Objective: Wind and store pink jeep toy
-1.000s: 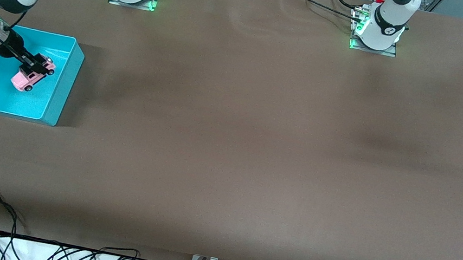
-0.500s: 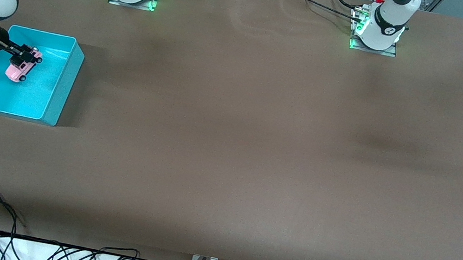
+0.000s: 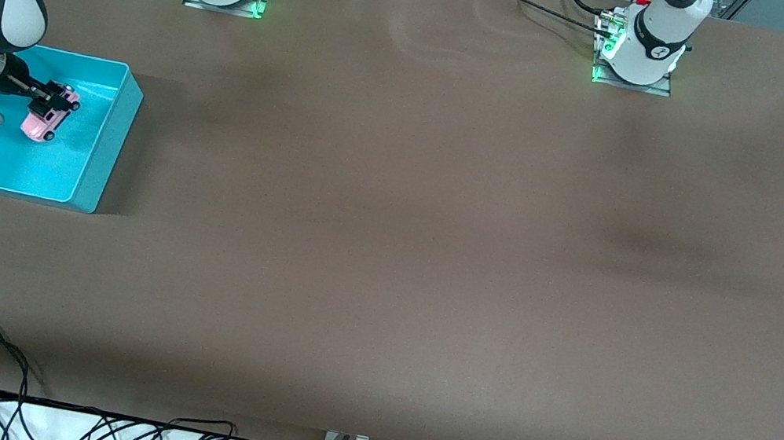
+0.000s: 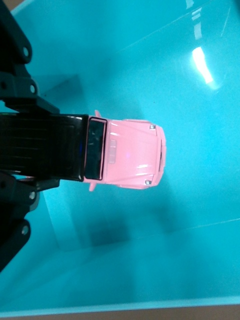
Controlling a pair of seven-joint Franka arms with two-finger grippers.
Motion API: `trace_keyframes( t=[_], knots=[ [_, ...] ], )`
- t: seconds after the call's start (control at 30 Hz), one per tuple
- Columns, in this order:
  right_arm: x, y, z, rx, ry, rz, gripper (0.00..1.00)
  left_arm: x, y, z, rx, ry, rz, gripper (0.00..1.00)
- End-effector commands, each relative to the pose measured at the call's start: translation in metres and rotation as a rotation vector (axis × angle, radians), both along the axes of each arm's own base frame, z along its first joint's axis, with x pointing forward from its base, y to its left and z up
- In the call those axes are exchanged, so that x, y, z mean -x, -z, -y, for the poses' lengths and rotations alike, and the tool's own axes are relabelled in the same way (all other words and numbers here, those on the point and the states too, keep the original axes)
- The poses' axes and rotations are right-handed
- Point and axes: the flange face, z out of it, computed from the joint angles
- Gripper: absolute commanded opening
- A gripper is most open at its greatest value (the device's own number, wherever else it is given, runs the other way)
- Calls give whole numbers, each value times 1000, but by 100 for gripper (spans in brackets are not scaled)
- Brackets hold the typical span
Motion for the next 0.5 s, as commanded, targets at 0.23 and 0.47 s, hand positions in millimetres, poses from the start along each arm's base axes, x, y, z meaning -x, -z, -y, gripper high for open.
trace_keyframes(
  t=[0.23, 0.47],
  knots=[
    [4, 37, 20, 37, 2, 5, 0, 0, -5, -1, 19, 15, 4, 100],
    [7, 44, 24, 38, 9, -3, 0, 0, -4, -2, 11, 15, 2, 100]
  ],
)
